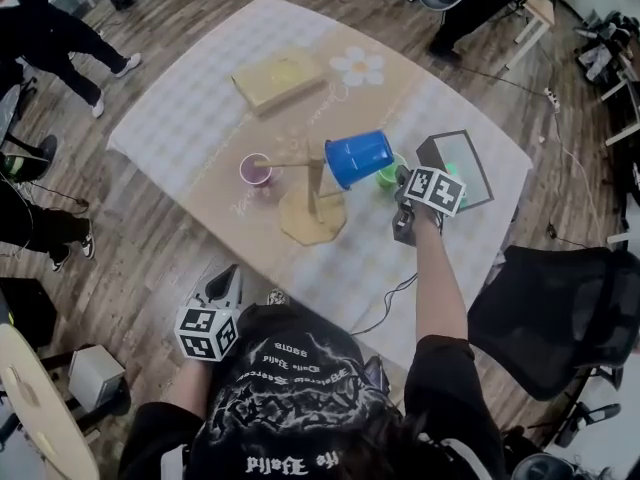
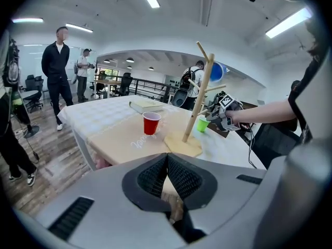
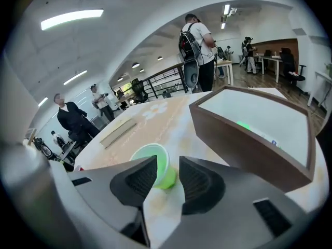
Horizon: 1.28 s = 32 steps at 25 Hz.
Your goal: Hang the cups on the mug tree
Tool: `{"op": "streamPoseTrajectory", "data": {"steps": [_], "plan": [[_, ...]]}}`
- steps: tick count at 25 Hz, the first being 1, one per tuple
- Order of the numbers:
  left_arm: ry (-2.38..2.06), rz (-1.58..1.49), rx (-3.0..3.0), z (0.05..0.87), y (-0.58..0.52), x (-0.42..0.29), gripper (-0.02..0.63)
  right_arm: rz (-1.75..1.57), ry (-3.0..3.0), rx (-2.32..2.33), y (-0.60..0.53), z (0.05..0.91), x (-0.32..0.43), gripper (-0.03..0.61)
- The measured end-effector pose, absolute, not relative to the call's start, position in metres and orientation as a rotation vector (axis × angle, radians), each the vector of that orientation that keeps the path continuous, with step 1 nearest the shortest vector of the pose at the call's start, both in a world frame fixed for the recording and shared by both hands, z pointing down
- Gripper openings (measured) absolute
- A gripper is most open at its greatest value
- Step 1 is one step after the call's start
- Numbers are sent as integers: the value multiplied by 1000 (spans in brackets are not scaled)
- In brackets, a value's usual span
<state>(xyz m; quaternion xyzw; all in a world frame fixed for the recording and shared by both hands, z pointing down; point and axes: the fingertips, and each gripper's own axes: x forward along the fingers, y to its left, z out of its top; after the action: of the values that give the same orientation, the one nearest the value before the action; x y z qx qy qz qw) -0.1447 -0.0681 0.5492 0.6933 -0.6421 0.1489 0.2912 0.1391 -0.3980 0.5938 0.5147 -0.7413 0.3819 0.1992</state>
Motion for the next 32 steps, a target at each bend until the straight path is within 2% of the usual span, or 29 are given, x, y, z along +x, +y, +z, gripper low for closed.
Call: {"op": "streamPoseTrajectory", "data": {"steps": [5,6,8,16,32], "plan": [[-1712,393,1826,552,-68,-143,21,1090,-2048,1413,-406,605,138,131],[-1714,391,1822,553,-68,-143,20,1095,-2045,1416,-407,605,138,116],[-1718,386,1815,555,-67,-141,20,1092,-2040,1439,-408,606,140,48],[-1729,391,1808,563,-61,-147,20,1013,-2020,1514,-413,606,141,40],[-1707,297,1829,560,-64,-171,20,744,-2036,1685,-381,550,144,37]]}}
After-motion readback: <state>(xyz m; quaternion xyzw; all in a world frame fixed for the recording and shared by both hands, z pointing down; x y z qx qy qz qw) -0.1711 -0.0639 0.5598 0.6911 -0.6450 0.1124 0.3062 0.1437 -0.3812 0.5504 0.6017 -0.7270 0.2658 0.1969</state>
